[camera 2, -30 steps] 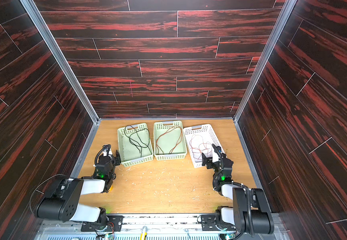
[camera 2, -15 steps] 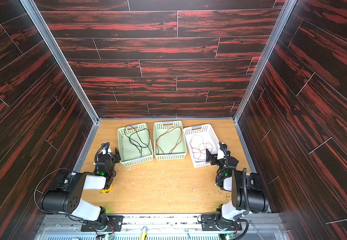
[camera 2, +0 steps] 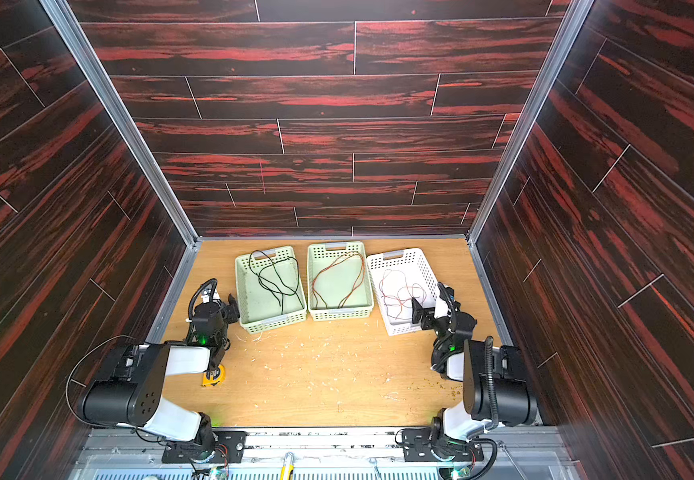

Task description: Untangle the cables

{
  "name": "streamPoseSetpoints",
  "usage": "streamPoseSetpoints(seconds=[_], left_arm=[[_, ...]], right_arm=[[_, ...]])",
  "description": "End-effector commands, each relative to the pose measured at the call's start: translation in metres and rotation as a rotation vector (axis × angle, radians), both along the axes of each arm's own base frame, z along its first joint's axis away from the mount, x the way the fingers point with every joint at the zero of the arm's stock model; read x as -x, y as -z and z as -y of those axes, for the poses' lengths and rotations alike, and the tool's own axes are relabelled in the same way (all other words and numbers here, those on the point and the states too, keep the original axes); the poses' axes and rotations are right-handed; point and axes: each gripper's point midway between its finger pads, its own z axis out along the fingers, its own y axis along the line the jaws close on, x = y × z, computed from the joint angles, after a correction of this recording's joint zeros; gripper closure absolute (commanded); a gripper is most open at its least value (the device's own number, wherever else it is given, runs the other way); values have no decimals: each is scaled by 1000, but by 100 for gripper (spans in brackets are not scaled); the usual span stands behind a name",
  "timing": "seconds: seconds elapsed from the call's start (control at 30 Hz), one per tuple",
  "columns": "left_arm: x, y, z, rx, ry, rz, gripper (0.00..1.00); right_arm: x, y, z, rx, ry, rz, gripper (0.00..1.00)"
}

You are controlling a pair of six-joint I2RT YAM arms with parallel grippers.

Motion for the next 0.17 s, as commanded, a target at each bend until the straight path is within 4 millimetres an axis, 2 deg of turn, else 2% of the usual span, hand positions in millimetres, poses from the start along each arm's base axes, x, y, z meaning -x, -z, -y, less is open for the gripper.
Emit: streamPoseSetpoints(seconds=[0.0, 0.13], left_arm=[[1, 8, -2, 3, -2, -43, 27], [1, 8, -2, 4, -2, -42, 27]], right_arm=[[-4, 3, -1, 0, -1, -7, 1], [-2, 1, -2, -2, -1, 3, 1]])
